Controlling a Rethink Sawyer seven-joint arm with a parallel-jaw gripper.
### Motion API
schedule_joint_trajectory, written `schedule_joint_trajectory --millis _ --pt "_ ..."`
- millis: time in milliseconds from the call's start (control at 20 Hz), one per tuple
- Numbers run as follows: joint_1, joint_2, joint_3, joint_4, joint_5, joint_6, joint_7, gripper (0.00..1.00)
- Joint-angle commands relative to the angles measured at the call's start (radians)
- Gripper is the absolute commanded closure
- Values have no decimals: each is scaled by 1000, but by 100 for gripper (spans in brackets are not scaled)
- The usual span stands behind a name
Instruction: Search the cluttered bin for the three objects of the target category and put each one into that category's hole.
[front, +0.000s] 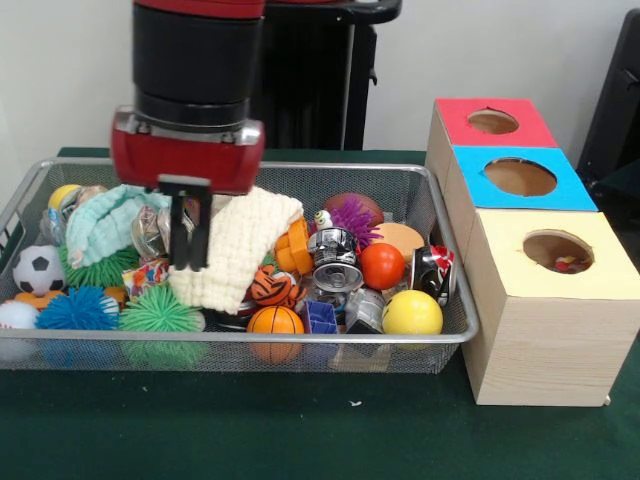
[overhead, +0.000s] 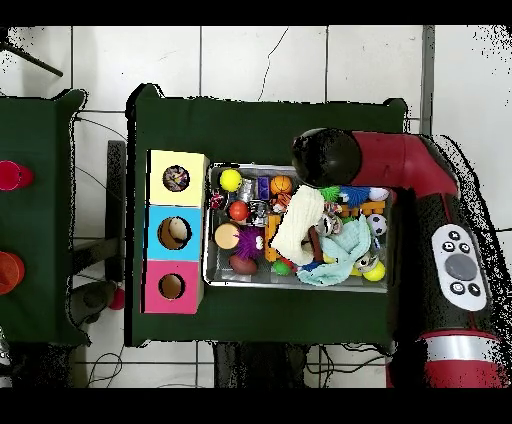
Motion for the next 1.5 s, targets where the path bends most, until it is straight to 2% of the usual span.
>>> schedule_joint_trajectory --millis 50,150,200,350,450,900,1150,1300,1500 --pt "-28 55 122 83 -66 81 -359 100" --pt "-23 55 121 83 -73 85 -355 100" --pt "-20 56 116 83 -70 89 -332 0" --pt "-16 60 104 87 -48 88 -270 0" --pt "-16 60 105 89 -59 86 -285 0" --pt "-4 82 52 119 -87 106 -230 0" --pt "11 72 27 111 -142 178 -300 0" --pt "-7 33 55 125 -158 192 -373 0" --pt "-23 2 83 139 -161 208 -405 0"
